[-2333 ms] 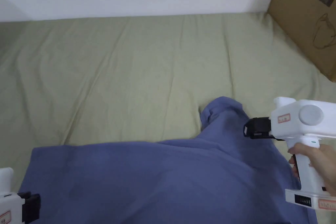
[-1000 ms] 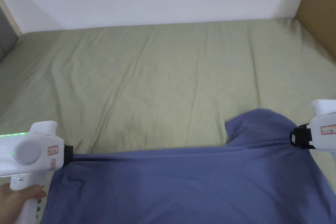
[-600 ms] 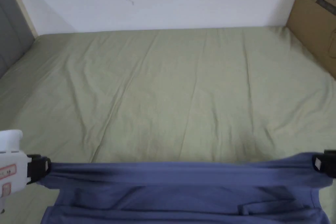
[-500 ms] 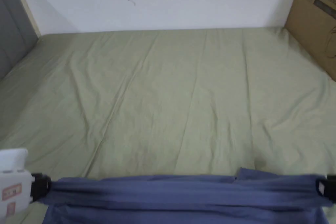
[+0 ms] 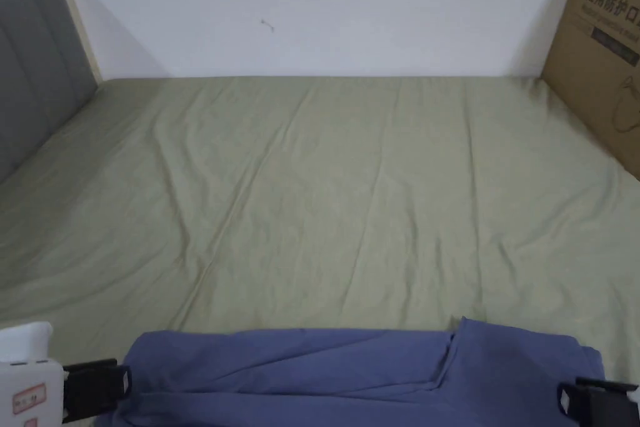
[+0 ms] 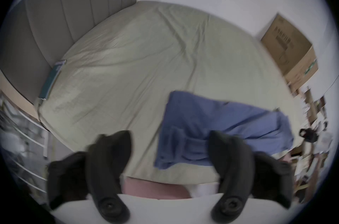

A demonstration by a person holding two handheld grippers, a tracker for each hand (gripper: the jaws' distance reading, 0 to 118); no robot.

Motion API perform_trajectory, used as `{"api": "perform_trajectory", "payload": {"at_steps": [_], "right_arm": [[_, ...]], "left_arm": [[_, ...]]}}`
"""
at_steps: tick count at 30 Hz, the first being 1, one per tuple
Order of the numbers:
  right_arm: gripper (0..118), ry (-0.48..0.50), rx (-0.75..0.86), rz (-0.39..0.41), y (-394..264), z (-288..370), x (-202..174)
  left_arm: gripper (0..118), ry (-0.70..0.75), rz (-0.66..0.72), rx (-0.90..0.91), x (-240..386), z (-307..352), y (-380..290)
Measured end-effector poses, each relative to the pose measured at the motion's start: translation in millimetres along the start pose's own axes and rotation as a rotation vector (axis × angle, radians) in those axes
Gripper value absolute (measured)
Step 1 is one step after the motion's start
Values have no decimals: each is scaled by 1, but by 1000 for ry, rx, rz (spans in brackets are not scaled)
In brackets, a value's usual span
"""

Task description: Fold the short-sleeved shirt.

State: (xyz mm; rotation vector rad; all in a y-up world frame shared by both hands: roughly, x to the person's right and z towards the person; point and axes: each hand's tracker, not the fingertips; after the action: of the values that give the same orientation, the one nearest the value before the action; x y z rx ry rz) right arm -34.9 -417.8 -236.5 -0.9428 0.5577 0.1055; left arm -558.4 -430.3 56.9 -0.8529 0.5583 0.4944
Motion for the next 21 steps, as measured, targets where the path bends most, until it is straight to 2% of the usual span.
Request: {"api": "perform_trajectory", "payload": {"at_steps": [1,2,6,8,9,11,12,13,14,15,16,17,21], "right_arm": [[12,51,42,-6,7,5,-10],[4,84,75,-19,12,7,-20],[0,283,137,-59,22,-5,-59],[0,270,115,-49,24,-21,-71],[0,298,90,-19,23,-28,-82],[0,297,67,13,19,-36,-104],[0,308,44,44,17,-39,-113],[0,314,31,56,16,-43,-120],[0,319,18,65,15,-46,-125],[0,323,12,66,13,-47,-134],[0,329,3,67,13,-49,-138],[0,335,-10,72,12,-51,-141],[0,332,-30,87,10,-56,-149]], "left_arm": [[22,-54,41,16,1,9,1],[1,-95,84,23,-2,13,1],[1,-188,189,2,-12,6,-14],[1,-225,272,5,-24,2,-24],[1,-243,296,0,-26,1,-28],[2,-184,325,19,-34,-2,-34],[8,-178,346,27,-40,-5,-36],[23,-190,378,23,-44,-6,-36],[59,-205,407,0,-49,-10,-36],[88,-232,436,-19,-54,-18,-37],[108,-261,459,-40,-57,-26,-39],[115,-266,477,-72,-57,-33,-38],[113,-341,533,-70,-62,-65,-45]]}}
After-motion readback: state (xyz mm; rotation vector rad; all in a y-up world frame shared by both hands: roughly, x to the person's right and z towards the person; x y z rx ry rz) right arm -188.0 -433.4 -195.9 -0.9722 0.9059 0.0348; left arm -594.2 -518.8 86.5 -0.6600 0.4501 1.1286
